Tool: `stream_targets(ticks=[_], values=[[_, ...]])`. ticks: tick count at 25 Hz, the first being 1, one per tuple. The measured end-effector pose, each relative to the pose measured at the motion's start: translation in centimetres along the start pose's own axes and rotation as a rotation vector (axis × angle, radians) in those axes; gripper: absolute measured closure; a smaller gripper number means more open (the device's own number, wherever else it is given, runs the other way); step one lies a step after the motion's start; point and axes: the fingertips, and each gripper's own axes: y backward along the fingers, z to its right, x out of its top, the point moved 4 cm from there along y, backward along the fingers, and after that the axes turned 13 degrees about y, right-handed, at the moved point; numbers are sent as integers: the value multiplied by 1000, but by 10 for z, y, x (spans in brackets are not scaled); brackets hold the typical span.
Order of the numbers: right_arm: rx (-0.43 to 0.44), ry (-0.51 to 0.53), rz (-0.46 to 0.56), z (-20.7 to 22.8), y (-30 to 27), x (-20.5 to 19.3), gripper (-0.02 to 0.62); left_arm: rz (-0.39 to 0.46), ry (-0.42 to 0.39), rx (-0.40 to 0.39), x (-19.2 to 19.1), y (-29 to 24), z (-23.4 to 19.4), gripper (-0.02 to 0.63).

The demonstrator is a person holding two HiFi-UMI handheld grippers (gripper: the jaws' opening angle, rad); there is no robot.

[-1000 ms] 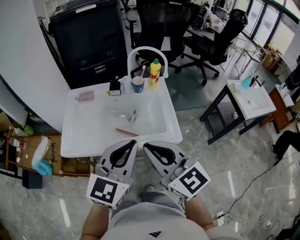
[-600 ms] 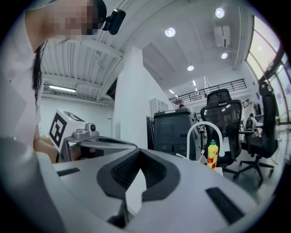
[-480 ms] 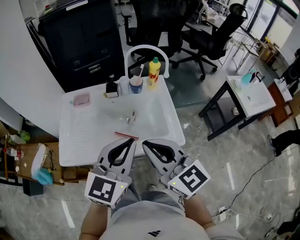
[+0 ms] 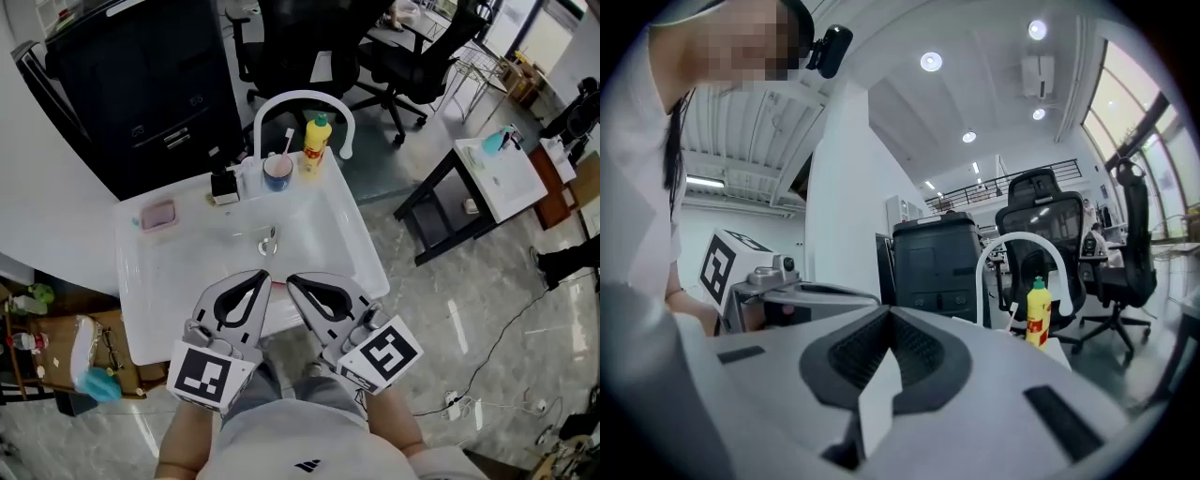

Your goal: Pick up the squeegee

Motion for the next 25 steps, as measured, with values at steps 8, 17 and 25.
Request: stream_targets(ticks=[8,17,25], values=[[-55,-25,-25,6,-45,-7,586,-30,9,-54,4,-9,-48,594],[-121,-49,-72,15,-87,-17,586,-61,12,-110,6,-21,-95,594],[-184,-91,-129,22,-114,-33,586,-102,54,-171,2,-28,-124,594]])
